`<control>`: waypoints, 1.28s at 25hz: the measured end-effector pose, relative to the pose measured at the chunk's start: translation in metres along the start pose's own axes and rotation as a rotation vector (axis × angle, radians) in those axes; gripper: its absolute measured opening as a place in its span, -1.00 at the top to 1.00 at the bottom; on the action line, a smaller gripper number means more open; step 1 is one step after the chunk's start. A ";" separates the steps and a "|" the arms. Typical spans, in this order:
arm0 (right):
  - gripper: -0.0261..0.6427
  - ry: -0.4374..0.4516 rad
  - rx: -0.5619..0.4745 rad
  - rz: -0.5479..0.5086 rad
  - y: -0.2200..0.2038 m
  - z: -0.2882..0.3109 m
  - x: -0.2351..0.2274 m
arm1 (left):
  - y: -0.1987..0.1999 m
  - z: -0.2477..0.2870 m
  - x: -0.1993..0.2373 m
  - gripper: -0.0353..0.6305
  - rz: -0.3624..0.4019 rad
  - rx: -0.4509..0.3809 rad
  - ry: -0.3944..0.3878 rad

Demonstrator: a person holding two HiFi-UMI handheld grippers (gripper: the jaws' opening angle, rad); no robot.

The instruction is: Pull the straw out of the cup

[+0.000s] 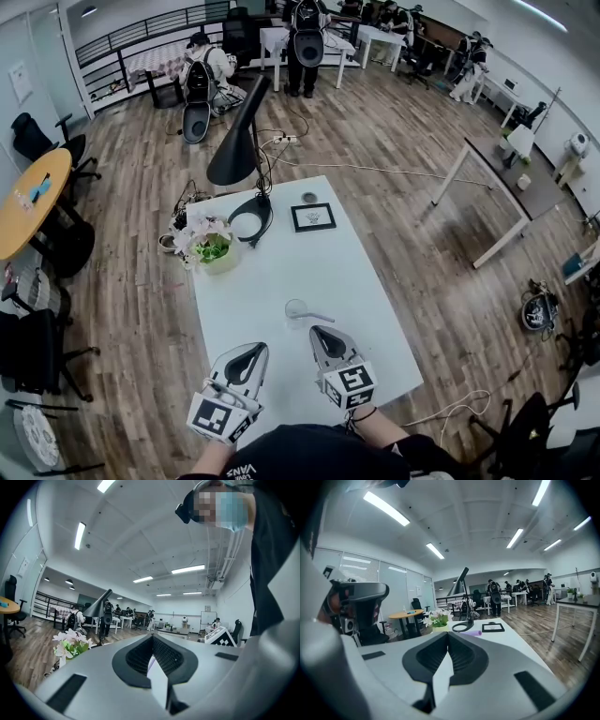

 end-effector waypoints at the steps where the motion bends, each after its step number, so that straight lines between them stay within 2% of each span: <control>1: 0.87 0.000 0.005 0.001 -0.002 0.001 0.000 | 0.000 0.000 0.000 0.86 0.000 -0.001 0.002; 23: 0.85 -0.012 0.100 0.059 -0.027 0.024 -0.018 | -0.001 -0.002 0.008 0.86 -0.014 0.008 0.034; 26: 0.58 0.004 0.104 0.081 -0.028 0.030 -0.018 | -0.002 -0.003 0.010 0.86 -0.014 0.009 0.039; 32: 0.45 0.000 0.081 0.083 -0.024 0.037 -0.025 | -0.001 -0.002 0.009 0.86 -0.014 0.018 0.045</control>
Point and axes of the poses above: the fingertips, and each gripper's own axes: z forward along the fingers, x to its left, y out of its top, the point moved 2 cm from there along -z, backward along the fingers, and after that the axes turned 11 degrees about y, right-handed, at the moved point
